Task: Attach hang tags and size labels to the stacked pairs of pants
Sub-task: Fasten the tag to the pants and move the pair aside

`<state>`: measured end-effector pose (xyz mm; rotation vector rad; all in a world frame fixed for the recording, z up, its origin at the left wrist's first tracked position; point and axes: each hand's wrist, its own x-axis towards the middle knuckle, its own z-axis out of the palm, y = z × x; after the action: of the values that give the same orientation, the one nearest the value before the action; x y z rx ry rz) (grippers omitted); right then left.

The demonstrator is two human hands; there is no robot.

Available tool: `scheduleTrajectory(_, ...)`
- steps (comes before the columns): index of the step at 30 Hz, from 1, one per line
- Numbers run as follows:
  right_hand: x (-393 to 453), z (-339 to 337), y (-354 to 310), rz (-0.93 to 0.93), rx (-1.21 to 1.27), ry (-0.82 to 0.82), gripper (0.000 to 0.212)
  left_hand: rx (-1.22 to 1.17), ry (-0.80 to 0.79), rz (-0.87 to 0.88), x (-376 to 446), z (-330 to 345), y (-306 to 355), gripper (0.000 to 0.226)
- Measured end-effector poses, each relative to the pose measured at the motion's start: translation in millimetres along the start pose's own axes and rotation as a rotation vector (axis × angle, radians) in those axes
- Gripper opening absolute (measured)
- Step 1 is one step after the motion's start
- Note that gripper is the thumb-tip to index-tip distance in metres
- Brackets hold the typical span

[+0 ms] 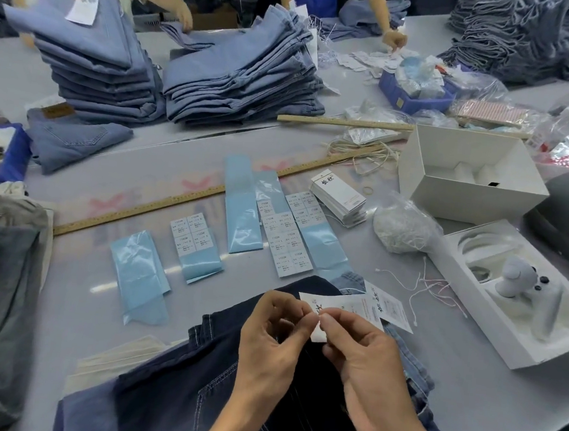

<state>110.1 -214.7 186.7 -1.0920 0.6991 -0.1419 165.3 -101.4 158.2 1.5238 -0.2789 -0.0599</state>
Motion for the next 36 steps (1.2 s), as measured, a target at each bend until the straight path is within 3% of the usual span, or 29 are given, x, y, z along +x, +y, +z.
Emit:
scheduleTrajectory(4, 0.1, -2.8, -1.2, 0.031, 0.030, -0.060, 0.020, -0.058, -0.077, -0.035, 11.6, -8.2, -0.9, 0.032)
scheduleTrajectory(8, -2.2, 1.3, 2.7, 0.009, 0.031, -0.021, 0.019, -0.029, -0.099, -0.044, 11.9, -6.1, -5.6, 0.032)
scheduleTrajectory(14, -1.8, 3.8, -0.5, -0.214, -0.224, 0.040, 0.012, 0.071, 0.069, -0.099, -7.4, 3.9, -12.9, 0.021)
scheduleTrajectory(16, -3.7, 3.2, -0.9, -0.243, -0.231, 0.047, 0.014, 0.129, 0.018, -0.076, -16.4, 5.6, -13.4, 0.020)
scheduleTrajectory(18, -4.9, 0.4, 0.4, -0.235, -0.275, 0.034, 0.018, 0.182, -0.072, -0.074, -21.9, 7.4, -13.4, 0.033)
scheduleTrajectory(24, -4.8, -3.5, 2.9, -0.260, -0.532, -0.053, 0.025, 0.170, -0.015, -0.296, -11.2, 11.0, -6.5, 0.046)
scheduleTrajectory(29, 5.7, -11.2, -16.6, -0.614, -1.009, -0.030, 0.045, 0.069, -0.067, -0.432, 4.1, -6.5, 0.2, 0.039)
scheduleTrajectory(32, 9.8, -16.3, -28.5, -0.459, -1.185, -0.132, 0.057, 0.166, -0.160, -0.466, 20.7, -28.6, 1.2, 0.033)
scheduleTrajectory(36, -1.8, -8.8, -21.6, -0.342, -1.210, -0.223, 0.040, 0.475, -0.331, -0.405, 59.1, -44.4, -9.1, 0.025)
